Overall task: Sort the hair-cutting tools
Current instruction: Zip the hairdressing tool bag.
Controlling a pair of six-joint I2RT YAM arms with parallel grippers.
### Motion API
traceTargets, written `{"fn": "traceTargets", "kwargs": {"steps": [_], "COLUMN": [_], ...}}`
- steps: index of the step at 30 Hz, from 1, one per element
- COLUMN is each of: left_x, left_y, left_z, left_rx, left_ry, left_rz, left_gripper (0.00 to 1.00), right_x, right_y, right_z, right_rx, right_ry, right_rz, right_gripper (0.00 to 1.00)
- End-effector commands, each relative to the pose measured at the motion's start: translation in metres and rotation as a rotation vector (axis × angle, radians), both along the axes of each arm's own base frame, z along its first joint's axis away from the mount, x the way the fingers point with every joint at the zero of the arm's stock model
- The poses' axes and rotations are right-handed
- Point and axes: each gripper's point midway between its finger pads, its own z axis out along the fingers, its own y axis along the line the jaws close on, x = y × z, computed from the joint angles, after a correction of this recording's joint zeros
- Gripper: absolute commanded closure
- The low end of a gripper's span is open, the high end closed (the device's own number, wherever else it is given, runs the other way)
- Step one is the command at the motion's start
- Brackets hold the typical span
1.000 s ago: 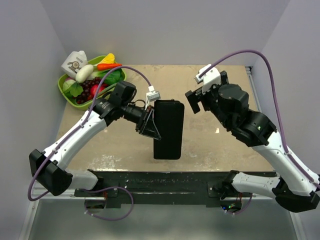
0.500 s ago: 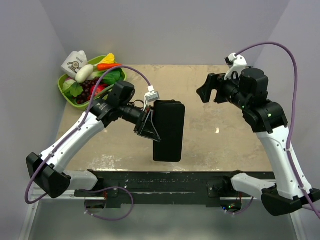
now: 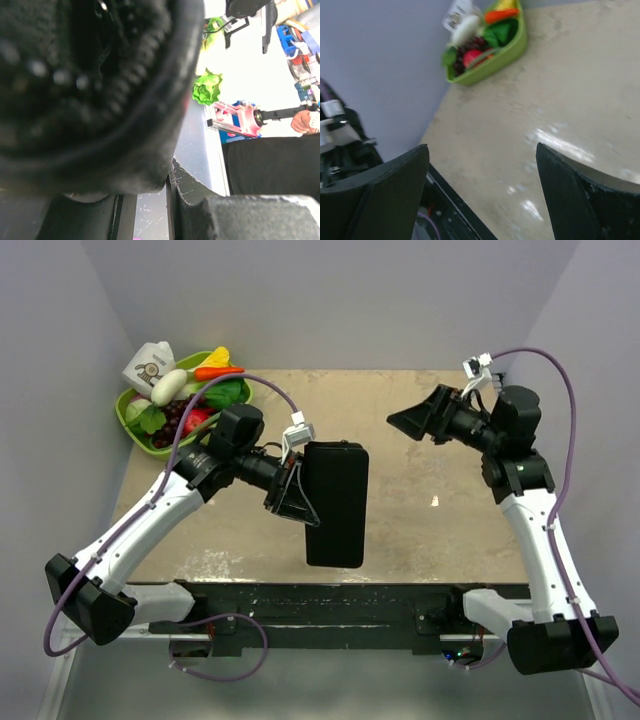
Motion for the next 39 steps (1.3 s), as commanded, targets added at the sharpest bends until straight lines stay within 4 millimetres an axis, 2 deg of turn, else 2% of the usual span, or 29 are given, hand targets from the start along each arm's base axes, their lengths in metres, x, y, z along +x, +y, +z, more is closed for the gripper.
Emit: {"fn": "traceTargets", "kwargs": {"steps": [1, 2, 4, 10, 14, 20, 26, 29, 31, 34, 36, 37, 39], "left_x": [-0.01, -0.009, -0.007, 0.002, 0.01, 0.014, 0.015, 0.017, 0.018, 0.02, 0.022, 0.023, 0.026], "left_y": [-0.001, -0.001, -0.003, -0.01, -0.014, -0.017, -0.018, -0.019, -0.02, -0.021, -0.022, -0.023, -0.025], "left_z": [0.026, 0.025, 0.023, 0.017, 0.016, 0.018, 0.019, 0.018, 0.016, 0.014, 0.012, 0.012, 0.012], "left_rx": [-0.119, -0.122, -0.115, -0.11, -0.102, -0.107, -0.109, -0.108, -0.106, -0.1, -0.098, -0.095, -0.094], "left_ry": [-0.052, -0.056, -0.043, -0.038, -0.035, -0.033, -0.032, -0.031, -0.031, -0.027, -0.029, -0.024, -0.029], "left_rz": [-0.097, -0.104, -0.115, -0.121, -0.108, -0.106, -0.105, -0.102, -0.1, -0.096, -0.087, -0.083, -0.071], "left_gripper": [1.0, 1.0, 1.0, 1.0, 1.0, 1.0, 1.0, 1.0, 1.0, 1.0, 1.0, 1.0, 1.0], "right_x": [-0.06, -0.065, -0.074, -0.092, -0.1, -0.095, -0.088, -0.09, -0.091, -0.093, -0.096, -0.097, -0.1], "right_y": [0.035, 0.037, 0.039, 0.044, 0.054, 0.069, 0.077, 0.081, 0.084, 0.088, 0.09, 0.09, 0.091], "right_z": [0.056, 0.059, 0.058, 0.06, 0.058, 0.028, 0.013, 0.012, 0.009, 0.006, 0.006, 0.007, 0.008], "right_rx": [0.296, 0.319, 0.369, 0.305, 0.246, 0.193, 0.168, 0.166, 0.166, 0.164, 0.165, 0.165, 0.169], "right_ry": [-0.115, -0.203, -0.178, -0.263, -0.244, -0.175, -0.14, -0.139, -0.131, -0.121, -0.122, -0.125, -0.131], "right_rz": [0.372, 0.419, 0.467, 0.56, 0.595, 0.604, 0.622, 0.648, 0.664, 0.682, 0.698, 0.702, 0.723], "right_gripper": [0.1, 0.1, 0.1, 0.11, 0.11, 0.11, 0.11, 0.12, 0.16, 0.3, 0.45, 0.56, 0.67]}}
